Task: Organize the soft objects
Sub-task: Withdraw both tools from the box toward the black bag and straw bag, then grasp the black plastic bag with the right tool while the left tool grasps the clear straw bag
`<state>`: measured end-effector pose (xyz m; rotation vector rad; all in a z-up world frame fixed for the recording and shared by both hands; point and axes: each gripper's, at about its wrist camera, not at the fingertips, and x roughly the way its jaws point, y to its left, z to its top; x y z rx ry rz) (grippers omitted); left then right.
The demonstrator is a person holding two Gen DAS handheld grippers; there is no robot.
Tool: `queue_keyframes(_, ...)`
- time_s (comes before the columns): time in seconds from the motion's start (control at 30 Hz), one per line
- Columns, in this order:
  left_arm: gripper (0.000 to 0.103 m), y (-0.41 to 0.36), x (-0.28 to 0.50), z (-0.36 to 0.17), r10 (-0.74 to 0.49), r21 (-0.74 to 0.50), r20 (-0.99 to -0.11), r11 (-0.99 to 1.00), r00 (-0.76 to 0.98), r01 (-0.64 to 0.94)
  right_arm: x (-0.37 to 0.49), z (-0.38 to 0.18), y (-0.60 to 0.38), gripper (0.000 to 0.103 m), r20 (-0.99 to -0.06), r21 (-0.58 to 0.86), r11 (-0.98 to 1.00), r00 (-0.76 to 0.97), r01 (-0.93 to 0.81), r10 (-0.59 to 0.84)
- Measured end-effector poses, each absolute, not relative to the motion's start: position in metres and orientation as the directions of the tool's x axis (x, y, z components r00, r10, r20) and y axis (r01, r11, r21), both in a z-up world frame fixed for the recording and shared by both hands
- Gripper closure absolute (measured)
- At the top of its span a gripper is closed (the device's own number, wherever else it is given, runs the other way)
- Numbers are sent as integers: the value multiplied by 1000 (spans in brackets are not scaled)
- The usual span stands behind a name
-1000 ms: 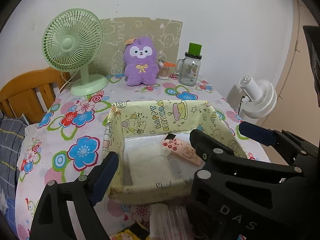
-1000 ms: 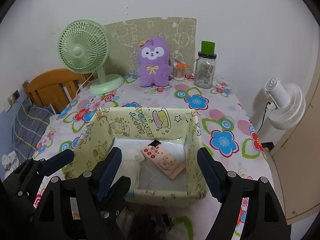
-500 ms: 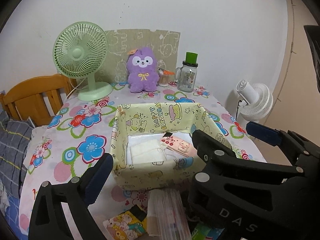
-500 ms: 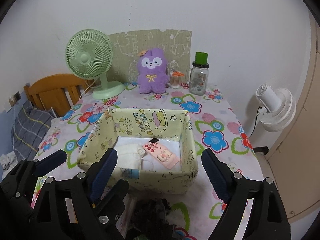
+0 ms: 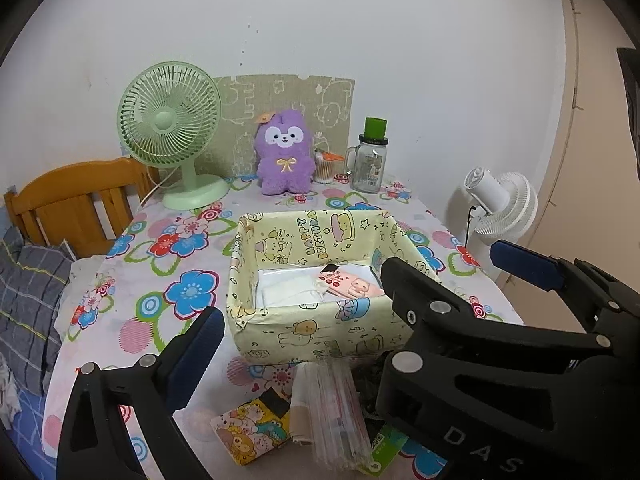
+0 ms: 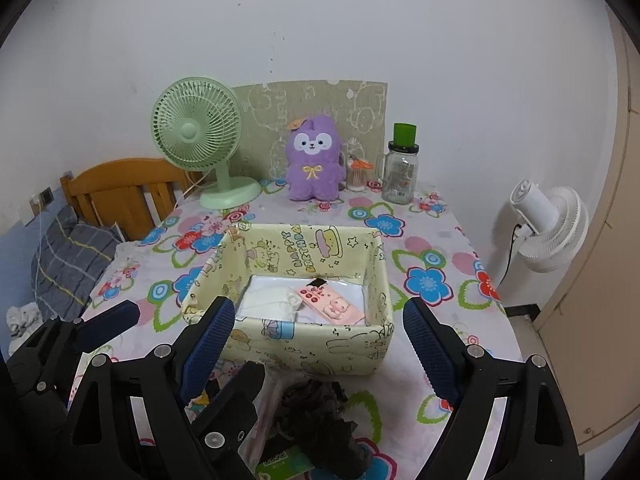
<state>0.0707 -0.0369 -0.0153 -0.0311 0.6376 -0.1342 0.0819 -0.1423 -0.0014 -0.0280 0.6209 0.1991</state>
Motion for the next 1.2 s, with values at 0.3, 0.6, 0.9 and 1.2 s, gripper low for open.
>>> queue_keyframes(0.3, 1, -36, 55, -14, -128, -65, -572, 992, 810, 111, 65, 0, -146, 15, -554, 41, 983, 814, -179, 172)
queue_keyframes(0.6, 1, -33, 43, -16, -149, -74, -556, 989, 818, 130, 50, -1, -149, 15, -532, 47, 979, 825, -197, 191)
queue_keyframes(0.9, 2, -36, 37, -33, -157, -67, -571, 987, 806, 145, 43, -19, -149, 15, -546, 46, 978, 815, -203, 194)
queue_keyframes(1.2, 2, -37, 36, -52, -167, -64, -589, 985, 791, 160, 42, -39, -148, 15, -568, 61, 974, 795, -217, 213)
